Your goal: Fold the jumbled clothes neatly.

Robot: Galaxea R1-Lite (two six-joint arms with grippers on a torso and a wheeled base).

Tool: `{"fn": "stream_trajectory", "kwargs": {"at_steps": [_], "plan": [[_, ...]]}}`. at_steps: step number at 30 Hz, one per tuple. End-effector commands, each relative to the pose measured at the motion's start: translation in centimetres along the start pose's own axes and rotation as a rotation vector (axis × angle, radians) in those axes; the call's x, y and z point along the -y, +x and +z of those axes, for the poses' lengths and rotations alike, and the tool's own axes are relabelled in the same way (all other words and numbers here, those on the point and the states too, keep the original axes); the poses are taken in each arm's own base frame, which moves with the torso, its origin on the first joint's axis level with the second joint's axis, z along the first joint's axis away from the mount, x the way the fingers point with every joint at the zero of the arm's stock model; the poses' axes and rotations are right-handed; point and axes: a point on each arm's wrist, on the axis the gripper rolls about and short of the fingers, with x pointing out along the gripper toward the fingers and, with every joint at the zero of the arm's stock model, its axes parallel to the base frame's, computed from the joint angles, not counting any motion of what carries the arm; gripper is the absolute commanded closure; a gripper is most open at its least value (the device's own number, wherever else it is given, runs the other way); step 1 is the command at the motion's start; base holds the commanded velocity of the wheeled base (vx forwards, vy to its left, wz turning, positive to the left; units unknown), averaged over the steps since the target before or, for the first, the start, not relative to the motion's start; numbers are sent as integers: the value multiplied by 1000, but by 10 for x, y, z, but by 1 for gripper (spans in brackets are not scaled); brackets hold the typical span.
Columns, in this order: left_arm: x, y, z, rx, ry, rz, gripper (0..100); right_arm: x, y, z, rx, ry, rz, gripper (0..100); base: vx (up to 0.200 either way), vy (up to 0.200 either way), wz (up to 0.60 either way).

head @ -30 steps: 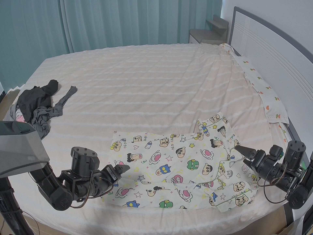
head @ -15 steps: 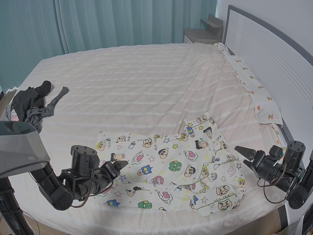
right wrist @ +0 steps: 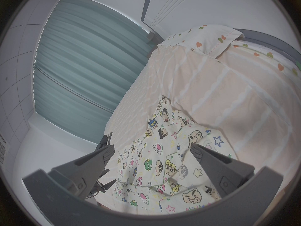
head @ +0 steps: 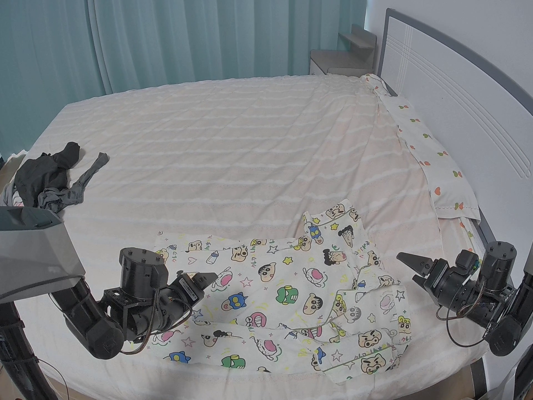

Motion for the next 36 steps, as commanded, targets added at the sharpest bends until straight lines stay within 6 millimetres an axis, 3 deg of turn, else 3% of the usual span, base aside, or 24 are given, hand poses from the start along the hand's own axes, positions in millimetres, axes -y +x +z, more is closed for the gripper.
{"fn": "stream_trajectory", "kwargs": {"at_steps": [1,8,14,19,24,29,32,36], "plan": [[0,0,0,0,0,1,0,-1,0,0,5,-2,8,0,200,0,0],[-2,-2,6,31,80,10,0,0,0,0,4,-5,4,0,86,0,0],[14,-20,45,180,301,-54,0,1,0,-9,-41,-23,-4,0,0,0,0],[7,-3,82,158,626,104,0,4,2,-13,-61,-35,-21,0,0,0,0],[-5,19,105,-44,647,133,0,3,0,-14,-62,-41,-16,0,0,0,0],[-40,48,116,-192,750,176,0,2,-1,-16,-73,-42,-17,0,0,0,0],[-55,65,110,-236,734,194,0,2,-2,-17,-79,-44,-16,0,0,0,0],[-59,77,111,-242,726,196,0,0,-3,-20,-90,-48,-9,0,0,0,0]]}}
